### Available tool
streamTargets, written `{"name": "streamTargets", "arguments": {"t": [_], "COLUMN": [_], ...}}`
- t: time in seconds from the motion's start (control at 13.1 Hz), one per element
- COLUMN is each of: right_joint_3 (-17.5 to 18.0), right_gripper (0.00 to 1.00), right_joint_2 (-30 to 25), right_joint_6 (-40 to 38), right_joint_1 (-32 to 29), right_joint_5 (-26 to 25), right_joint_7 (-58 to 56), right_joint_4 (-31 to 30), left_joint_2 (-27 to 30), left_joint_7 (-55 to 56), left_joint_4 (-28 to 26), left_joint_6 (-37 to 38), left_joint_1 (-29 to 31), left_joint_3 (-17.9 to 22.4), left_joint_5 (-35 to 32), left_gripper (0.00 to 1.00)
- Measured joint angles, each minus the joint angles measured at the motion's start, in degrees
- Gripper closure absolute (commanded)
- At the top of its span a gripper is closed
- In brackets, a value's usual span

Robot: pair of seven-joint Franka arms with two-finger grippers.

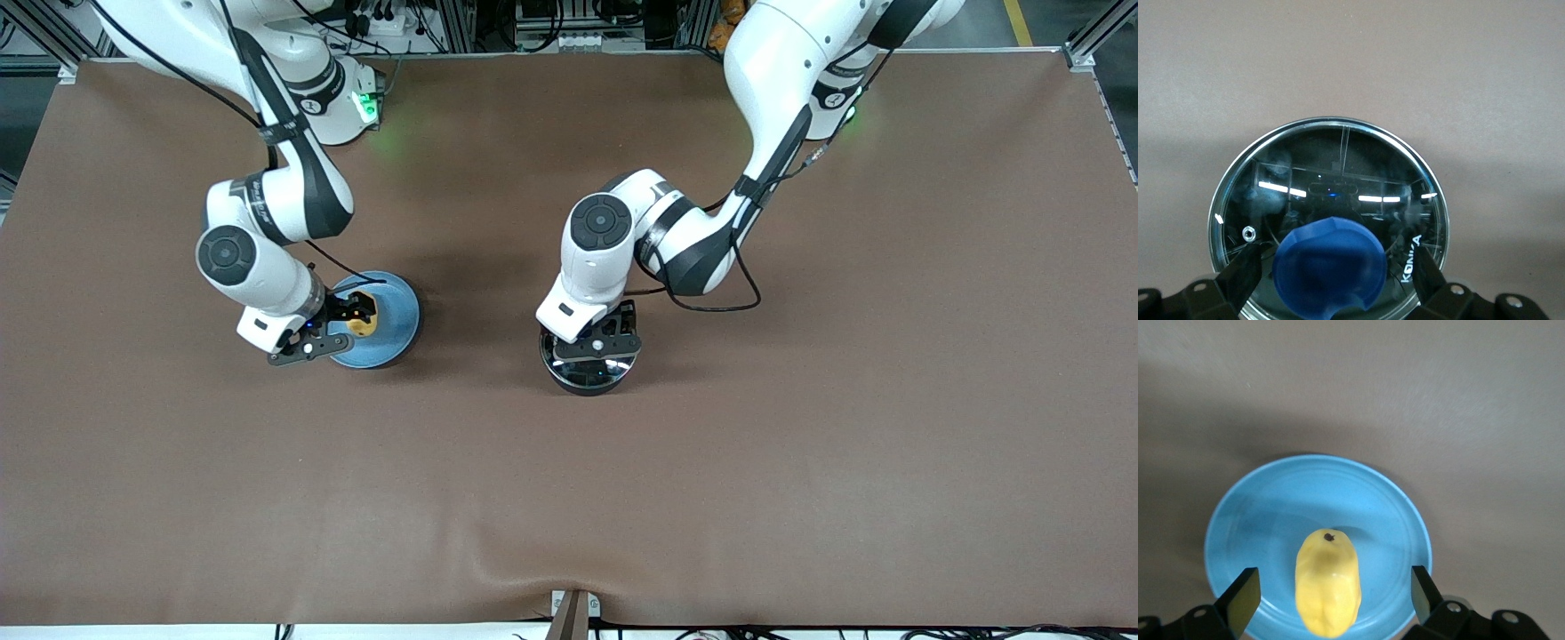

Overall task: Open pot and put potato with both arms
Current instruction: 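Grasp the lid knob with the left gripper while the right gripper grasps the potato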

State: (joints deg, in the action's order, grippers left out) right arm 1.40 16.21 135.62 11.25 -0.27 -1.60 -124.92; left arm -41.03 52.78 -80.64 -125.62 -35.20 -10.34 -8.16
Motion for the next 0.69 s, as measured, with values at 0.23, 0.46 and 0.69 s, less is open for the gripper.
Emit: {"name": "streamTargets", "arguments": {"t": [0.23, 0.46, 0.69], "right_joint_3": [0.0, 0.0, 0.0], "right_gripper": [0.0, 0.0, 0.0], "right_joint_2": [0.9, 0.9, 2.1], "right_joint_6": [1.4, 1.8, 4.6], "right_joint_1": [0.0, 0.0, 0.0], "right_joint_5": [0.0, 0.0, 0.0], "right_joint_7": [-1.3, -2.5, -2.5], "right_joint_4": [-2.2, -3.1, -3.7], "left_joint_2": [0.0, 0.0, 0.0], "left_joint_7": [0.0, 0.0, 0.0], "left_joint_4": [0.0, 0.1, 0.1], "left_joint_6": [0.0, 0.0, 0.0], "left_joint_1": [0.0, 0.1, 0.1], "left_joint_3": [0.0, 0.2, 0.2], "left_joint_5": [0.0, -0.1, -0.1], "left_gripper": [0.3, 0.63, 1.0]}}
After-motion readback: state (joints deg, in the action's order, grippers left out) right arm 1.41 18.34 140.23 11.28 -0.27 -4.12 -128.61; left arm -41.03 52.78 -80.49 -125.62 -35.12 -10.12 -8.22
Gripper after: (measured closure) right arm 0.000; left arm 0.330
